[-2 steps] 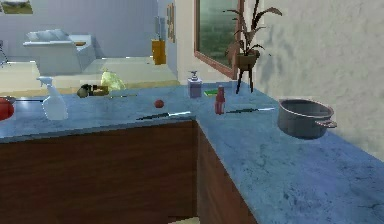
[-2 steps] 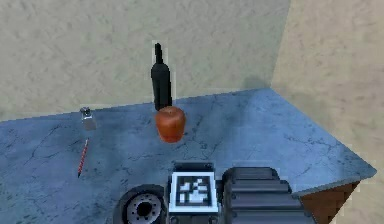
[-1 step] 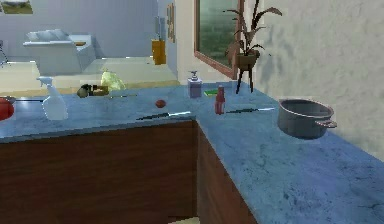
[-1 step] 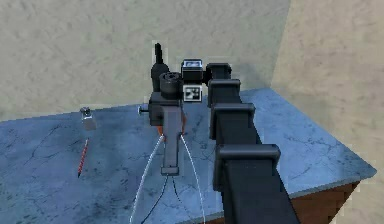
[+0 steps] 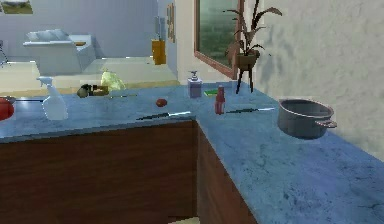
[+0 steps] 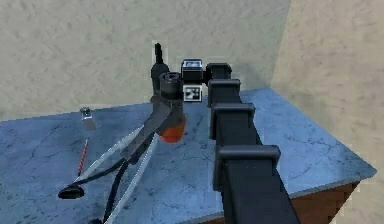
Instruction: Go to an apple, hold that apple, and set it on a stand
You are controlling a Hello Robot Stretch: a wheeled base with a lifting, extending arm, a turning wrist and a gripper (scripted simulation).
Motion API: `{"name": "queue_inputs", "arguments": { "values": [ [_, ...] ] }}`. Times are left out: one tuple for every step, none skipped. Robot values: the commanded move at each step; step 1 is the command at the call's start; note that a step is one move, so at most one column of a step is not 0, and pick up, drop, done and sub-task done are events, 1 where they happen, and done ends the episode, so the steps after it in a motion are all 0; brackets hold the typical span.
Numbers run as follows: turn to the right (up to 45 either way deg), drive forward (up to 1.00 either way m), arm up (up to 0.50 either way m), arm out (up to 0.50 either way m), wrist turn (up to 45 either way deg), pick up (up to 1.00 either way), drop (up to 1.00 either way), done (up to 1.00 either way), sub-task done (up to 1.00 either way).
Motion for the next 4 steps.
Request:
{"name": "queue_inputs", "arguments": {
  "values": [
    [0.0,0.00,0.00,0.00,45.0,0.00,0.00,0.00,0.00],
    [0.0,0.00,0.00,0.00,45.0,0.00,0.00,0.00,0.00],
    [0.0,0.00,0.00,0.00,33.0,0.00,0.00,0.00,0.00],
    [0.0,0.00,0.00,0.00,0.0,1.00,0.00,0.00,0.00]
  ]
}}
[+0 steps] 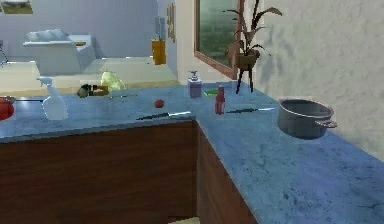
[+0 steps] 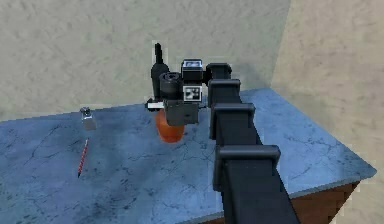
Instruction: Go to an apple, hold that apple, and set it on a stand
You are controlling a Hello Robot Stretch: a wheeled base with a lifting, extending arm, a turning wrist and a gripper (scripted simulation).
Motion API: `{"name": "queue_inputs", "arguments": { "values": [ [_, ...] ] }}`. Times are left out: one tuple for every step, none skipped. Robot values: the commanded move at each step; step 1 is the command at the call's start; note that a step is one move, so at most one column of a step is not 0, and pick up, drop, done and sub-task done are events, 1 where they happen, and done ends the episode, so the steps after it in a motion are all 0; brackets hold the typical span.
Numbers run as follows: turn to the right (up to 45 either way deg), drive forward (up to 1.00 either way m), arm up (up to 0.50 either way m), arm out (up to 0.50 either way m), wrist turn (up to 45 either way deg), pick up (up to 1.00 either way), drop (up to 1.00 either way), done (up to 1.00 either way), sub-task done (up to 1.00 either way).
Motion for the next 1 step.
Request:
{"name": "queue_inputs", "arguments": {
  "values": [
    [0.0,0.00,0.00,0.00,-45.0,0.00,0.00,0.00,0.00]
  ]
}}
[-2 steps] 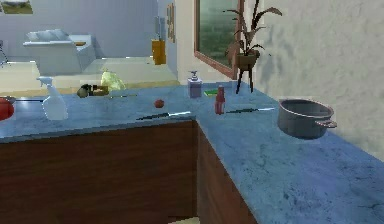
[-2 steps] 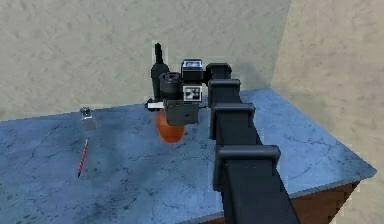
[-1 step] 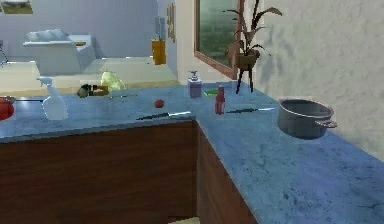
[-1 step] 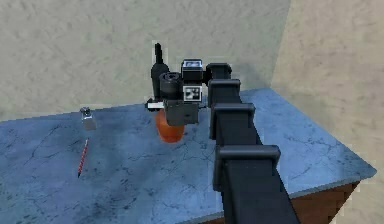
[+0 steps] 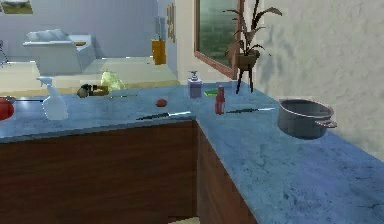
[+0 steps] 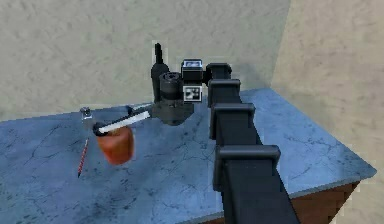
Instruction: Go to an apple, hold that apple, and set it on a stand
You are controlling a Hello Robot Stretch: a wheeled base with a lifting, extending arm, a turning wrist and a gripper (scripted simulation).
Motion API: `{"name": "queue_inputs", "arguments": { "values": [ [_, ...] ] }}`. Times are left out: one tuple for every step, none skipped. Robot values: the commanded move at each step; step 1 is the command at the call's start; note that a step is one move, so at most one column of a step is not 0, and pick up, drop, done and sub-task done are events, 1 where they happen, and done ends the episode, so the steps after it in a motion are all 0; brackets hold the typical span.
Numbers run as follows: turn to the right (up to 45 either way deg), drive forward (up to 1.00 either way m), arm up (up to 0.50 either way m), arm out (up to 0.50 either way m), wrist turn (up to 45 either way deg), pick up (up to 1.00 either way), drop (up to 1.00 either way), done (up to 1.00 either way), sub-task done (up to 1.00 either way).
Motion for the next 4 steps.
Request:
{"name": "queue_inputs", "arguments": {
  "values": [
    [0.0,0.00,0.00,0.00,-45.0,0.00,0.00,0.00,0.00],
    [0.0,0.00,0.00,0.00,-27.0,0.00,0.00,0.00,0.00],
    [0.0,0.00,0.00,-0.22,0.0,0.00,0.00,0.00,0.00],
    [-45.0,0.00,0.00,0.00,0.0,0.00,0.00,0.00,0.00]
  ]
}}
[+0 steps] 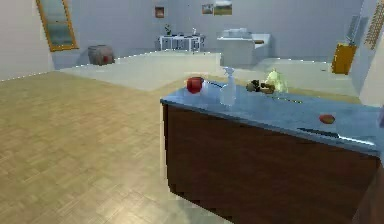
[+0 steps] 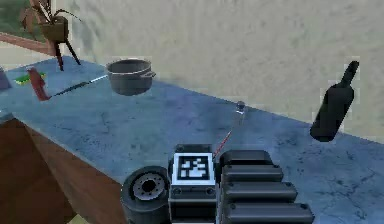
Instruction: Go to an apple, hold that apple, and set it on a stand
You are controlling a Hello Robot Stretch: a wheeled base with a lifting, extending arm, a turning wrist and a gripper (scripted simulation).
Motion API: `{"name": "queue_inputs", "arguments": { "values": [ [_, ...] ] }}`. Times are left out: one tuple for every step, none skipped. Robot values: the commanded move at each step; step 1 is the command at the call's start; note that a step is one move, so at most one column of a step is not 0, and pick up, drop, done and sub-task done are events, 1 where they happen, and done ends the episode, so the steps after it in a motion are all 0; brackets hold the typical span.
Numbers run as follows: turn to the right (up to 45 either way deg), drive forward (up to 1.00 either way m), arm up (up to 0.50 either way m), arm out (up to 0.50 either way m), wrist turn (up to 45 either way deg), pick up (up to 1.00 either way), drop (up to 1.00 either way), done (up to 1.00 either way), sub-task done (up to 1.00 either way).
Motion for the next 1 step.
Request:
{"name": "queue_inputs", "arguments": {
  "values": [
    [-45.0,0.00,0.00,0.00,0.0,0.00,0.00,0.00,0.00]
  ]
}}
